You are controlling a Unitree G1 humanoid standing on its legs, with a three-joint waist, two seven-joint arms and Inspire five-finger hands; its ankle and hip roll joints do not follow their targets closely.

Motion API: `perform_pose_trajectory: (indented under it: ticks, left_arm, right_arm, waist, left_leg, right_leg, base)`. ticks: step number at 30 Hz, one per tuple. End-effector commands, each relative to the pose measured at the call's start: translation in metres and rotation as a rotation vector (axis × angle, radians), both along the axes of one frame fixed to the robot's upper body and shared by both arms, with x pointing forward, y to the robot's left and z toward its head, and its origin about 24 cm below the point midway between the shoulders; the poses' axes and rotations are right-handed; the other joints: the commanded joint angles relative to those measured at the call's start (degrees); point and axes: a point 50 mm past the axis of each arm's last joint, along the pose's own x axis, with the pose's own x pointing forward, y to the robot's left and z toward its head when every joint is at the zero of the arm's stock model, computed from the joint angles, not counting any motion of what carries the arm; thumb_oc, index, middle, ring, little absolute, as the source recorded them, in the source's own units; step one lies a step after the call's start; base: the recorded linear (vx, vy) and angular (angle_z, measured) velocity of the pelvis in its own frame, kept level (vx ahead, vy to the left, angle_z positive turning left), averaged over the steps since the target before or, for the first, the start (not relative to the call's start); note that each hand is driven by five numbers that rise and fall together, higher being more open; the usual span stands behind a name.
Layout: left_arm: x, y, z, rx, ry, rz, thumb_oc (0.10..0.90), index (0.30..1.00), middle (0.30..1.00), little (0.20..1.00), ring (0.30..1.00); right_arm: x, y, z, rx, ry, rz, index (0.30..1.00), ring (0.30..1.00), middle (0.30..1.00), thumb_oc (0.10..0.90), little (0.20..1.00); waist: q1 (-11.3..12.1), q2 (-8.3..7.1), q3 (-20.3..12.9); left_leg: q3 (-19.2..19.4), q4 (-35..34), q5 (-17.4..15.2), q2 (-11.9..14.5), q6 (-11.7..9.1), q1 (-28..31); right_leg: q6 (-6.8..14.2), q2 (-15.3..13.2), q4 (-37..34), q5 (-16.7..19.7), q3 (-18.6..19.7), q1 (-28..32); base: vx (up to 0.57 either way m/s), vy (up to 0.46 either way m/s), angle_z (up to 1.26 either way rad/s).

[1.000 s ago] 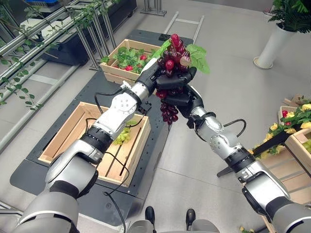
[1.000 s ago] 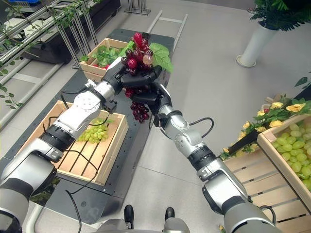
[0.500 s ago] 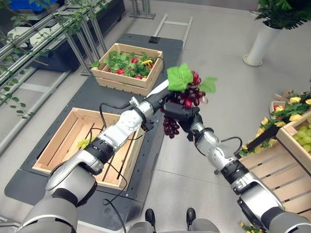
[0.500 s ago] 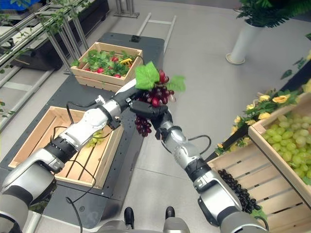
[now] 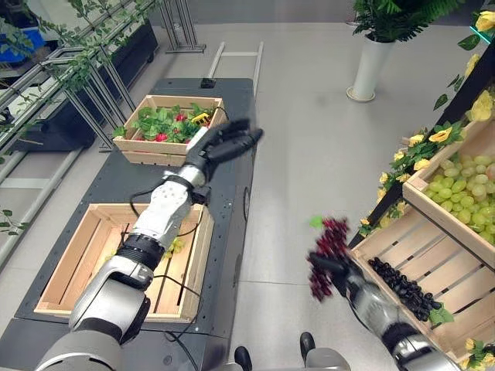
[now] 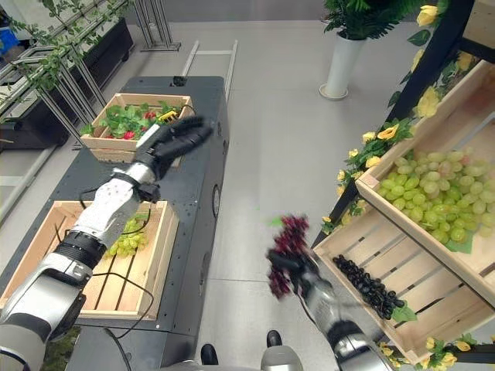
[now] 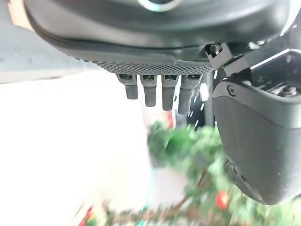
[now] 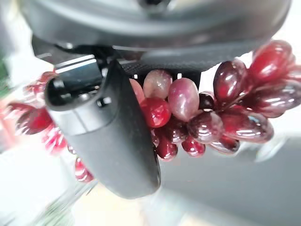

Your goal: Pick up the fruits from the basket on one side to the basket on the other side

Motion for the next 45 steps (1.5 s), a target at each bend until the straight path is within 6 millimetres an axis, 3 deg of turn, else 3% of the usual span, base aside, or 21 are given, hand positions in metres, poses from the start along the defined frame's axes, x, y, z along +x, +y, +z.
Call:
perform_pose_trajectory:
  ticks: [1,4,9,13,19,21,23,24,27,29,30,33,40,45]
  left_arm:
    - [0.004,0.004,0.035,0.042,-0.209,0.058,0.8,0.9,0.9,0.9,0.9]
    - [0.0,-0.002,0.054,0.165,-0.352,0.085,0.8,0.9,0.9,0.9,0.9]
    - [-0.006,-0.012,0.065,0.262,-0.435,0.068,0.8,0.9,0.9,0.9,0.9]
    - [-0.01,-0.017,0.044,0.228,-0.354,0.034,0.8,0.9,0.9,0.9,0.9]
    - [-0.025,-0.025,-0.022,0.149,-0.139,0.014,0.8,0.9,0.9,0.9,0.9]
    - [-0.033,-0.029,-0.048,0.132,-0.066,0.034,0.8,0.9,0.9,0.9,0.9]
    - [-0.036,-0.031,-0.055,0.131,-0.047,0.039,0.8,0.9,0.9,0.9,0.9]
    - [-0.04,-0.032,-0.063,0.123,-0.034,0.052,0.8,0.9,0.9,0.9,0.9]
    - [-0.044,-0.033,-0.069,0.121,-0.027,0.073,0.8,0.9,0.9,0.9,0.9]
    - [-0.045,-0.034,-0.076,0.137,0.001,0.09,0.8,0.9,0.9,0.9,0.9]
    - [-0.045,-0.034,-0.076,0.137,0.001,0.09,0.8,0.9,0.9,0.9,0.9]
    - [-0.043,-0.035,-0.076,0.156,0.009,0.087,0.8,0.9,0.9,0.9,0.9]
    - [-0.038,-0.038,-0.066,0.155,-0.019,0.052,0.8,0.9,0.9,0.9,0.9]
    - [-0.033,-0.043,-0.055,0.171,-0.045,0.013,0.8,0.9,0.9,0.9,0.9]
  right_arm:
    - [0.031,0.018,0.02,0.094,-0.187,0.103,0.3,0.3,0.3,0.4,0.3]
    - [0.008,0.013,0.006,0.158,-0.157,0.041,0.3,0.3,0.3,0.4,0.3]
    - [-0.007,0.011,0.0,0.175,-0.162,-0.006,0.3,0.3,0.3,0.4,0.3]
    - [-0.009,0.012,0.002,0.162,-0.187,-0.033,0.3,0.3,0.3,0.4,0.3]
    - [0.001,0.012,0.019,0.125,-0.289,-0.092,0.3,0.3,0.3,0.4,0.3]
    - [0.016,0.01,0.038,0.083,-0.386,-0.106,0.3,0.3,0.3,0.4,0.3]
    - [0.024,0.008,0.05,0.055,-0.438,-0.108,0.3,0.3,0.3,0.4,0.3]
    - [0.036,0.001,0.069,0.028,-0.522,-0.109,0.3,0.3,0.3,0.4,0.3]
    - [0.05,-0.011,0.094,-0.006,-0.625,-0.122,0.3,0.3,0.3,0.4,0.3]
    - [0.062,-0.032,0.119,-0.048,-0.705,-0.169,0.3,0.3,0.3,0.4,0.3]
    - [0.062,-0.032,0.119,-0.048,-0.706,-0.169,0.3,0.3,0.3,0.4,0.3]
    - [0.075,-0.059,0.149,-0.118,-0.79,-0.226,0.3,0.3,0.3,0.4,0.3]
    - [0.088,-0.094,0.192,-0.227,-0.891,-0.369,0.3,0.3,0.3,0.4,0.3]
    - [0.088,-0.118,0.212,-0.343,-0.889,-0.45,0.3,0.3,0.3,0.4,0.3]
  waist:
    - [0.0,0.61,-7.3]
    - [-0.3,0.34,-7.2]
    - [-0.8,0.1,-7.2]
    - [-1.1,-0.2,-6.8]
    - [-1.5,-1.57,-3.8]
    - [-1.9,-2.76,-0.2]
    - [-1.9,-3.28,1.7]
    - [-2.1,-4.02,5.2]
    - [-2.6,-4.6,9.6]
    - [-2.7,-4.84,12.5]
    - [-2.7,-4.81,12.5]
    - [-2.6,-4.86,14.9]
    - [-1.9,-4.84,16.9]
    - [-1.6,-5.17,16.9]
  left_leg:
    - [-0.9,0.1,-9.5,-1.4,0.0,1.3]
    - [-0.7,0.1,-9.7,-1.4,0.0,1.4]
    - [-0.7,0.1,-9.9,-1.4,0.0,1.6]
    - [-0.5,0.1,-9.9,-1.4,0.1,1.9]
    - [0.6,2.3,-10.4,-1.1,0.7,0.1]
    - [1.1,5.9,-11.1,-0.9,1.1,-3.6]
    - [1.4,8.5,-11.6,-0.8,1.4,-5.9]
    - [1.9,14.5,-13.3,-0.4,1.8,-9.8]
    - [1.8,24.3,-16.7,0.4,2.1,-16.0]
    - [1.6,31.7,-18.7,0.8,2.2,-22.3]
    - [1.6,31.8,-18.7,0.8,2.2,-22.4]
    - [1.4,38.4,-20.8,1.0,2.5,-28.1]
    - [-0.5,49.7,-24.7,1.3,3.1,-37.0]
    - [-1.7,53.3,-24.7,1.4,3.5,-41.4]
  right_leg:
    - [-1.2,1.9,0.2,-5.4,-2.0,1.0]
    - [-1.0,1.8,0.2,-5.3,-2.0,0.9]
    - [-0.8,1.8,0.1,-5.1,-1.8,1.1]
    - [-0.7,1.9,0.5,-5.1,-1.4,1.0]
    - [-0.7,2.0,3.7,-5.5,-0.3,-2.2]
    - [-0.8,2.2,7.5,-6.3,0.2,-6.2]
    - [-0.9,2.3,9.8,-6.6,0.6,-8.4]
    - [-1.2,2.3,14.2,-7.5,0.3,-11.9]
    - [-1.6,2.5,21.5,-9.4,-0.3,-17.4]
    - [-2.6,2.5,27.5,-10.6,-1.1,-23.0]
    - [-2.6,2.5,27.5,-10.6,-1.1,-23.1]
    - [-3.6,2.5,33.8,-12.4,-2.4,-28.6]
    - [-4.8,2.6,43.4,-15.2,-3.9,-36.0]
    - [-5.6,2.8,46.1,-14.9,-4.4,-39.4]
  base:
    - [0.01,-0.006,-0.08]
    - [0.01,-0.011,-0.13]
    - [0.03,-0.011,-0.03]
    - [0.07,0.002,0.01]
    - [0.02,-0.004,-0.02]
    - [-0.12,-0.031,-0.1]
    - [-0.19,-0.032,-0.21]
    - [-0.21,-0.031,-0.22]
    - [-0.19,-0.012,-0.22]
    - [-0.16,-0.003,-0.12]
    - [-0.12,-0.007,0.02]
    - [-0.09,-0.006,0.07]
    - [-0.06,-0.023,0.02]
    - [-0.06,-0.056,0.03]
